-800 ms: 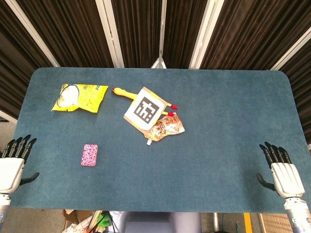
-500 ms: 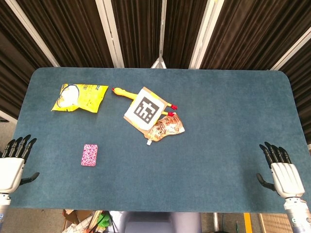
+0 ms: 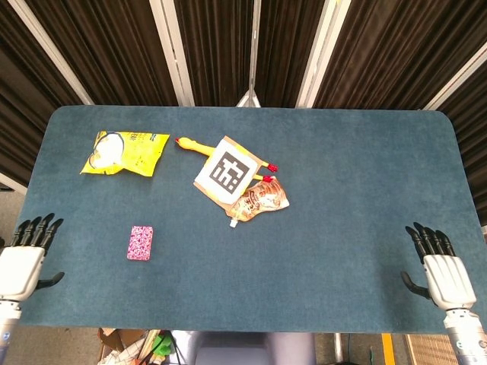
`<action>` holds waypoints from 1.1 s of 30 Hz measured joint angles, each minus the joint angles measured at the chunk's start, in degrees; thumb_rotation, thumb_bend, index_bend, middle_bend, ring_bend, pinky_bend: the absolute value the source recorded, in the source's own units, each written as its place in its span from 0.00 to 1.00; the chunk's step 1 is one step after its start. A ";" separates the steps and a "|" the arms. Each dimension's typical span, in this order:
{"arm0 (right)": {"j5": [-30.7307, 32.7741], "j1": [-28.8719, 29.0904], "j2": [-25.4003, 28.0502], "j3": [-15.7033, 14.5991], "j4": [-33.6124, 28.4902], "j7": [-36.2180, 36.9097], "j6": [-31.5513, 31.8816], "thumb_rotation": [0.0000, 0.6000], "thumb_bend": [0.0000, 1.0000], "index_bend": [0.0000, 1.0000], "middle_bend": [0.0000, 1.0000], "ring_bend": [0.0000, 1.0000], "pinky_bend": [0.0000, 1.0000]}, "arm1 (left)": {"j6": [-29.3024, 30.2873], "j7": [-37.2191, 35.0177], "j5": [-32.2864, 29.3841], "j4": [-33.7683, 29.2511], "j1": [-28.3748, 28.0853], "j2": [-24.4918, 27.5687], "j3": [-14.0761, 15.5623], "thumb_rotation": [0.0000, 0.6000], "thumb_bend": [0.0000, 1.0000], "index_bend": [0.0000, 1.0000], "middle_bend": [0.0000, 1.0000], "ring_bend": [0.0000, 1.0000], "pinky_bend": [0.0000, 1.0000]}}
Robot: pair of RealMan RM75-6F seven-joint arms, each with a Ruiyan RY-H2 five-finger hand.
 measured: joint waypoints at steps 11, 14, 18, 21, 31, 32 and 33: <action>0.10 0.10 0.20 0.03 -0.03 0.74 -0.23 1.00 0.36 0.00 0.00 0.00 0.02 | -11.65 13.35 -12.07 -6.97 -7.25 -1.14 -2.60 1.00 0.19 0.01 0.00 0.00 0.00; -0.11 0.08 0.26 -0.05 -0.05 0.93 -0.18 1.00 0.36 0.00 0.00 0.00 0.02 | -14.24 18.44 -17.72 -8.27 -9.98 -2.80 -3.60 1.00 0.20 0.04 0.00 0.00 0.00; -0.23 0.08 0.27 -0.13 -0.03 1.08 -0.20 1.00 0.36 0.00 0.00 0.00 0.02 | -16.23 25.30 -25.05 -9.29 -13.54 -5.62 -4.64 1.00 0.24 0.09 0.00 0.00 0.00; -0.13 0.08 0.31 -0.09 -0.03 1.34 -0.24 1.00 0.36 0.00 0.00 0.00 0.02 | -16.76 29.75 -30.43 -9.65 -16.20 -8.06 -5.38 1.00 0.24 0.11 0.00 0.00 0.00; -0.19 0.13 0.47 -0.13 -0.13 1.76 -0.36 1.00 0.36 0.00 0.00 0.00 0.02 | -14.91 37.94 -43.08 -8.91 -23.50 -14.94 -6.96 1.00 0.24 0.16 0.00 0.00 0.00; -0.17 0.13 0.48 -0.13 -0.13 1.82 -0.38 1.00 0.36 0.00 0.00 0.00 0.02 | -14.65 38.27 -43.81 -8.75 -24.02 -15.39 -7.02 1.00 0.24 0.16 0.00 0.00 0.00; -0.15 0.13 0.49 -0.14 -0.14 1.85 -0.40 1.00 0.36 0.00 0.00 0.00 0.02 | -14.39 38.57 -44.46 -8.56 -24.52 -15.84 -7.07 1.00 0.24 0.16 0.00 0.00 0.00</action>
